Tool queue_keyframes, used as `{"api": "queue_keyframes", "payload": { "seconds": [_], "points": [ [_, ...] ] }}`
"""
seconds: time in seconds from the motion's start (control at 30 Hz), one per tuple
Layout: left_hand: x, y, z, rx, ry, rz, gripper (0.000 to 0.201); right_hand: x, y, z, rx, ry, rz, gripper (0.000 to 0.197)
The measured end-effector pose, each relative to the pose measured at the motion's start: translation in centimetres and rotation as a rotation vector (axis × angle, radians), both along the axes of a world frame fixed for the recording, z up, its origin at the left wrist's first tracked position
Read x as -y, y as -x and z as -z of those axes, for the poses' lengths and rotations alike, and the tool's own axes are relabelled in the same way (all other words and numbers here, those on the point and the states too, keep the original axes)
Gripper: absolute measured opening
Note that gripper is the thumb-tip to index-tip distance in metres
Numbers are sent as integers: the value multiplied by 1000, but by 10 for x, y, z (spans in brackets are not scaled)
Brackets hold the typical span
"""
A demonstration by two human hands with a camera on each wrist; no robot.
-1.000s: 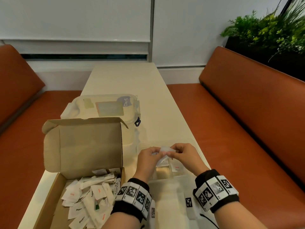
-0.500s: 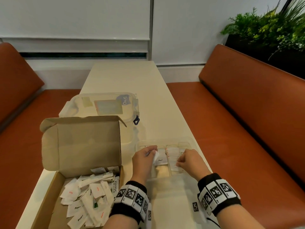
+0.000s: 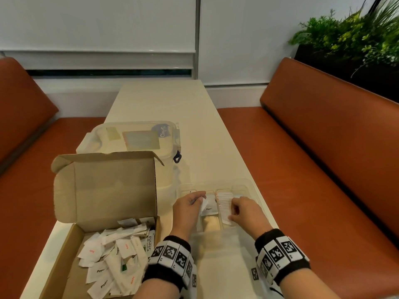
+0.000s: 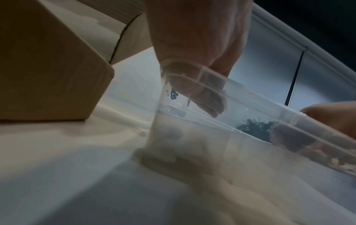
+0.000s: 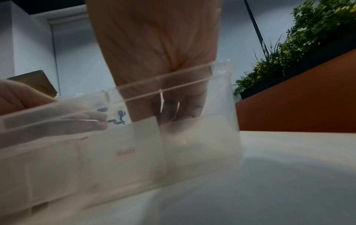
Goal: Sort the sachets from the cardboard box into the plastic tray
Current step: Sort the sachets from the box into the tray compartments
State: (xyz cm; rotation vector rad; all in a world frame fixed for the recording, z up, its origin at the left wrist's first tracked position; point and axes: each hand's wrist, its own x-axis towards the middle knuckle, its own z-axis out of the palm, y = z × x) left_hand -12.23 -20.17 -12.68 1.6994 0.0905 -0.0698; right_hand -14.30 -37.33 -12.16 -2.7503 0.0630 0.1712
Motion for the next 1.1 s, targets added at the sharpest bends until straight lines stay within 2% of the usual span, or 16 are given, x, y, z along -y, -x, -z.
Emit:
{"api": "queue_keyframes", "payload": {
  "seconds": [0.23, 0.33, 0.47, 0.57, 0.67, 0.73, 0.8, 0.9, 1.0, 1.1],
  "points": [
    [-1, 0, 2, -14, -18, 27, 24, -2, -4, 6, -8, 62, -19, 21],
    [-1, -1, 3, -39, -16, 46, 29, -5, -5, 7, -2, 70, 20, 29],
    [-2, -1, 2, -79, 9, 70, 39, -8, -6, 7, 1, 60, 63, 34],
    [-4, 0, 2, -69, 34, 108, 46, -11, -6, 5, 8, 66, 83, 21],
    [-7, 1, 0, -34, 76, 151, 65, -10, -5, 3, 3, 62, 73, 19],
    [-8, 2, -1, -11, 96, 158, 70, -9, -3, 0, 12, 41, 59, 14],
    [-8, 1, -1, -16, 93, 163, 71, -9, -2, -5, 91, -34, 55, 12],
    [-8, 1, 0, -36, 123, 208, 65, -16, -1, -18, 242, -356, 106, 5],
    [-6, 2, -1, -71, 176, 269, 57, -22, -5, -29, 176, -602, 123, 15],
    [-6, 1, -3, -81, 185, 233, 49, -25, -8, -32, 104, -663, 119, 4]
  ]
}}
